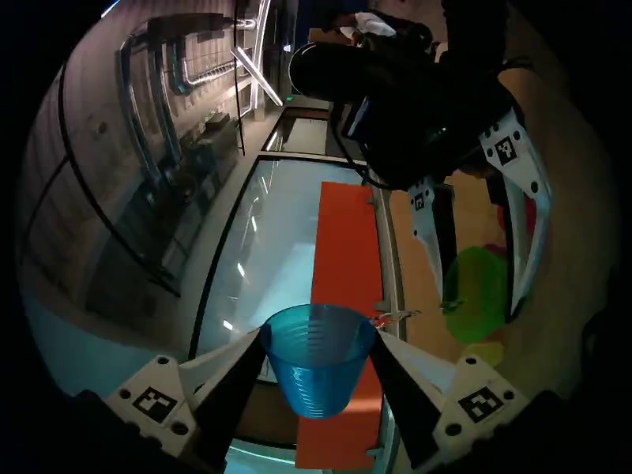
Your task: Pour water
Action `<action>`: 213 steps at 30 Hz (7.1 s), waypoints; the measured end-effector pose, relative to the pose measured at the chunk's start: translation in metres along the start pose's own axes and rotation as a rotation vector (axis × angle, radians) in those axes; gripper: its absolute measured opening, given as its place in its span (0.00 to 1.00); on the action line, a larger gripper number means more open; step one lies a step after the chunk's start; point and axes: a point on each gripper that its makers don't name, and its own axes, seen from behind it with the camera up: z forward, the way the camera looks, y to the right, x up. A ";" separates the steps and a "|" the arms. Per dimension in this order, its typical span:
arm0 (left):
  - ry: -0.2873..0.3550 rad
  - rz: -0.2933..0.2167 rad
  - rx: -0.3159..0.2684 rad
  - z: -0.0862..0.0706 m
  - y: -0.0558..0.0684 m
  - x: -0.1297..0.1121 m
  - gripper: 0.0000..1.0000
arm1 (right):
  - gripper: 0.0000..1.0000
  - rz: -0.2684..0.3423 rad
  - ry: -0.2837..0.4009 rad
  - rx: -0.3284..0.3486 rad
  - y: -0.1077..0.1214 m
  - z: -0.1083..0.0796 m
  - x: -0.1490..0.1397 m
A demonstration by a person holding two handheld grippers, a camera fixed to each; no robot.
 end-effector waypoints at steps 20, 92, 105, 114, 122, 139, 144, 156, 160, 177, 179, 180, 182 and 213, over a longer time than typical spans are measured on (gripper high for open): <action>0.006 0.112 0.009 -0.004 -0.006 0.012 0.88 | 0.91 -0.004 0.004 -0.001 0.000 -0.001 0.002; 0.036 -0.766 -0.005 -0.001 -0.019 -0.014 0.88 | 0.91 0.002 0.054 -0.034 0.006 -0.010 0.020; 0.063 -1.104 -0.026 -0.006 -0.028 -0.025 0.88 | 0.91 -0.005 0.061 -0.037 0.003 -0.013 0.025; 0.075 -1.304 -0.057 -0.004 -0.027 -0.033 0.88 | 0.91 -0.007 0.060 -0.036 0.000 -0.013 0.026; 0.086 -1.360 -0.060 -0.004 -0.029 -0.038 0.88 | 0.91 -0.010 0.057 -0.037 0.000 -0.012 0.026; 0.019 -1.351 -0.092 -0.010 0.009 -0.054 0.88 | 0.91 0.002 0.039 -0.077 0.014 -0.025 0.022; -0.007 -1.358 -0.092 -0.014 0.024 -0.062 0.88 | 0.91 0.009 0.034 -0.103 0.024 -0.036 0.020; -0.047 -1.385 -0.111 -0.019 0.055 -0.073 0.88 | 0.91 0.017 0.026 -0.157 0.043 -0.056 0.016; -0.056 -1.381 -0.118 -0.020 0.065 -0.074 0.88 | 0.91 0.018 0.027 -0.171 0.047 -0.061 0.016; -0.120 -1.364 -0.183 -0.026 0.116 -0.075 0.88 | 0.91 0.025 0.020 -0.200 0.058 -0.075 0.013; -0.130 -1.358 -0.191 -0.027 0.121 -0.075 0.88 | 0.91 0.022 0.017 -0.205 0.059 -0.078 0.013; -0.134 -1.354 -0.194 -0.027 0.124 -0.075 0.88 | 0.91 0.021 0.016 -0.208 0.060 -0.079 0.012; -0.143 -1.349 -0.204 -0.027 0.131 -0.075 0.88 | 0.91 0.020 0.014 -0.215 0.063 -0.082 0.012; -0.253 -1.338 -0.367 -0.022 0.218 -0.076 0.88 | 0.91 0.041 -0.062 -0.317 0.109 -0.127 -0.011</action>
